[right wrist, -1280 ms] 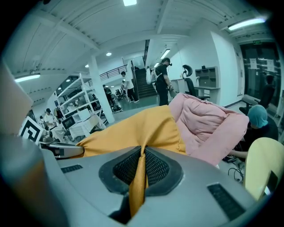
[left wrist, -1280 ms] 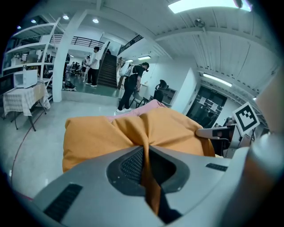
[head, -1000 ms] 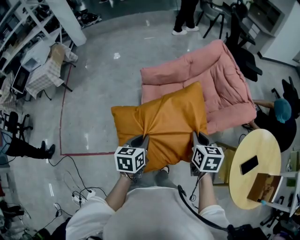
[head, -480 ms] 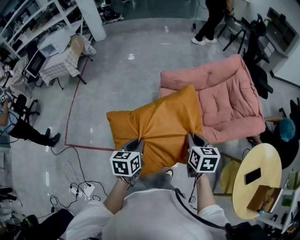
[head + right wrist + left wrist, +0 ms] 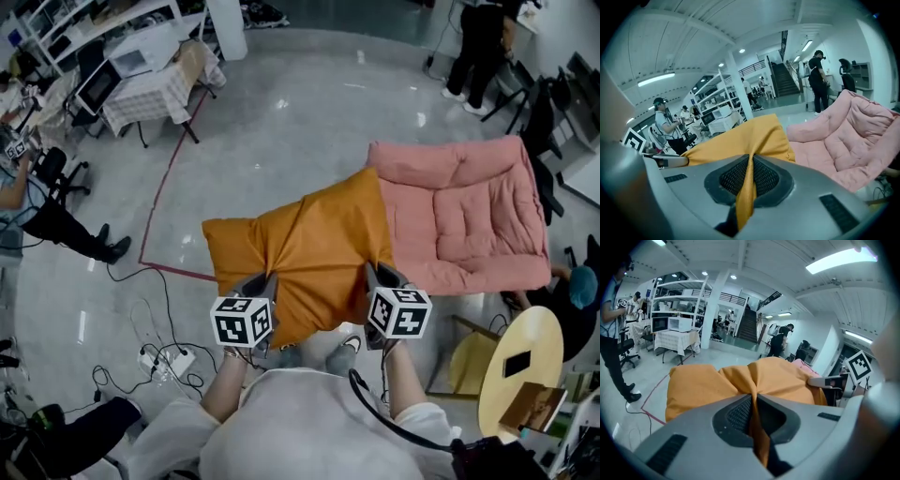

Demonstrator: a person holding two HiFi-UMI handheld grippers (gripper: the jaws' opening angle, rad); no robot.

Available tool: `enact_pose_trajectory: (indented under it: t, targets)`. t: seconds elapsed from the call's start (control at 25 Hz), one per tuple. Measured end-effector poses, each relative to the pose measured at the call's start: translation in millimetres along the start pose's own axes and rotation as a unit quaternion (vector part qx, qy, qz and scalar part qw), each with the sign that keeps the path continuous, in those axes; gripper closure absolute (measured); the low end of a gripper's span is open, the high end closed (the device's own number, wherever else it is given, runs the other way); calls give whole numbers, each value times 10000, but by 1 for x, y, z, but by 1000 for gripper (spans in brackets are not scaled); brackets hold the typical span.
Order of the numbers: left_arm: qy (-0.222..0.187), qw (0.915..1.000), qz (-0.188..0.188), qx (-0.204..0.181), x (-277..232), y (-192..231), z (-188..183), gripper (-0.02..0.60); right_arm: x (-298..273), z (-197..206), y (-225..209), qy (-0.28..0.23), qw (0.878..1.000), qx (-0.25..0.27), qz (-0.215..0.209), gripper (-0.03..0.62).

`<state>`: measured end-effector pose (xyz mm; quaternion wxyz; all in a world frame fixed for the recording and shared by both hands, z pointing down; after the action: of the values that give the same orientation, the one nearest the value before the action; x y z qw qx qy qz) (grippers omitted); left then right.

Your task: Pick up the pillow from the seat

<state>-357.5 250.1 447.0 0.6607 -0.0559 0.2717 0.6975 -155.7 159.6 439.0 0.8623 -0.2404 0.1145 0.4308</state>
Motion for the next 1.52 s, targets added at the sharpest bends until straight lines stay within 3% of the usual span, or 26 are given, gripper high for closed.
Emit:
enact_pose_trajectory:
  t: [0.52, 1.52]
  targets:
    - [-163, 9985, -409, 316, 44, 64, 0, 565, -34, 8, 69, 230, 9985, 269, -426, 554]
    - [-450, 9946, -770, 523, 59, 66, 0, 563, -39, 3, 79, 218, 9955, 545, -738, 559]
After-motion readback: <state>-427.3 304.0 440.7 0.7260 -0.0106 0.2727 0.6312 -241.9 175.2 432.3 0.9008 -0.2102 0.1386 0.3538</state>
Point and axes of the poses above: the fingertips, and each gripper's own axes: x backward along the fingers, y to its left, z out of its underside, the point moved 1 cm from there along x, backward along the fingers, and after that the axes turned 11 degrees about -y, right-handed, at the moved point
